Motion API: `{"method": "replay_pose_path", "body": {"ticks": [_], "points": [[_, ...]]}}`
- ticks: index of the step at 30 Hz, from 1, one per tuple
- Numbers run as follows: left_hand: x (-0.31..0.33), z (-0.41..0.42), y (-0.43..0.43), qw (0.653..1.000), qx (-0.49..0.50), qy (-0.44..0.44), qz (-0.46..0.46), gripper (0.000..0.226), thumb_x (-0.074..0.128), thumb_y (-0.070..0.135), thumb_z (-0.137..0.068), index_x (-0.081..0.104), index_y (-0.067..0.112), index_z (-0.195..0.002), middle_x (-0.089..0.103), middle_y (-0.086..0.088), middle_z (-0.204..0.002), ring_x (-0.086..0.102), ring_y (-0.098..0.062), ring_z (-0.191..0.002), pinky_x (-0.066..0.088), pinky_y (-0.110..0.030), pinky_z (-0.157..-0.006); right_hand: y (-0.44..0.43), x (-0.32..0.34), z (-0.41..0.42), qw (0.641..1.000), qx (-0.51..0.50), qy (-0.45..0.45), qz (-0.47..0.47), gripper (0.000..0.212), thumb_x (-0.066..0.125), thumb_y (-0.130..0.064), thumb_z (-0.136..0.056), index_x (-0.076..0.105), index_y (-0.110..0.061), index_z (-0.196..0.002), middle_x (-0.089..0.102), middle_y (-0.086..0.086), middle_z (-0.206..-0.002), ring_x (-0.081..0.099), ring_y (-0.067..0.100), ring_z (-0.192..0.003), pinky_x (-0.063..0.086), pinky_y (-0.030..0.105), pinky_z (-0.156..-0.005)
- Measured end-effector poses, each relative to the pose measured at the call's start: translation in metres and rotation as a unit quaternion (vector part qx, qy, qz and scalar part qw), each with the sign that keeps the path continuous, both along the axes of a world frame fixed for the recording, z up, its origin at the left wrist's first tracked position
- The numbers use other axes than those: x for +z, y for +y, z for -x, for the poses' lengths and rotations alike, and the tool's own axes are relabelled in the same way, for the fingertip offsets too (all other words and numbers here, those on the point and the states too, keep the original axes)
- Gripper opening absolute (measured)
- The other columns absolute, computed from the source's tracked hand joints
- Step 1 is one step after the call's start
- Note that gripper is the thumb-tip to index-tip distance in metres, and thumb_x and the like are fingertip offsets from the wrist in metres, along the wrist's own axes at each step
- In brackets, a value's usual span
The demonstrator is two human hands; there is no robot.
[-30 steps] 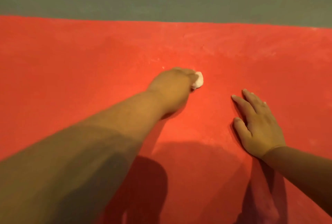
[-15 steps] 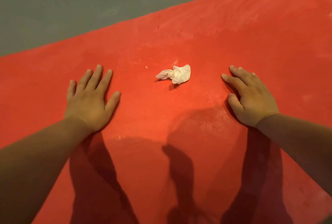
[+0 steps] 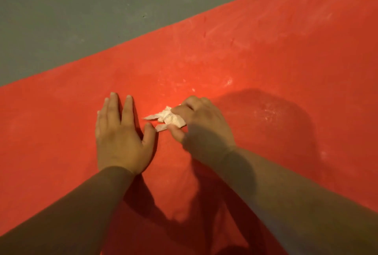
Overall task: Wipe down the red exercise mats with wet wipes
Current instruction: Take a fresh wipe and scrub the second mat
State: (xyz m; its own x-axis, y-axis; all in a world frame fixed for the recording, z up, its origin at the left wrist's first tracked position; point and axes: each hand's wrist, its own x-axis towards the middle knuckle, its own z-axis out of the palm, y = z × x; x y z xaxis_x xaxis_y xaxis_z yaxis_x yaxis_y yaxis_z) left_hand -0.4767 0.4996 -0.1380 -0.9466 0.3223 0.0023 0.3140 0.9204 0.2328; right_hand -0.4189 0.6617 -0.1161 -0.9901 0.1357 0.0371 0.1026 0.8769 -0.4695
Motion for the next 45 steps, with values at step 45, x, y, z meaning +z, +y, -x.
{"method": "replay_pose_path", "body": {"ticks": [45], "points": [[0.005, 0.048, -0.022, 1.0, -0.013, 0.012, 0.007, 0.073, 0.041, 0.044, -0.075, 0.044, 0.01, -0.14, 0.033, -0.015, -0.151, 0.03, -0.032, -0.139, 0.017, -0.048, -0.115, 0.063, 0.005, 0.095, 0.99, -0.138, 0.012, 0.009, 0.016, 0.061, -0.005, -0.082, 0.073, -0.008, -0.092, 0.067, 0.016, -0.098, 0.06, 0.031, -0.096, 0.04, 0.03, -0.087]]}}
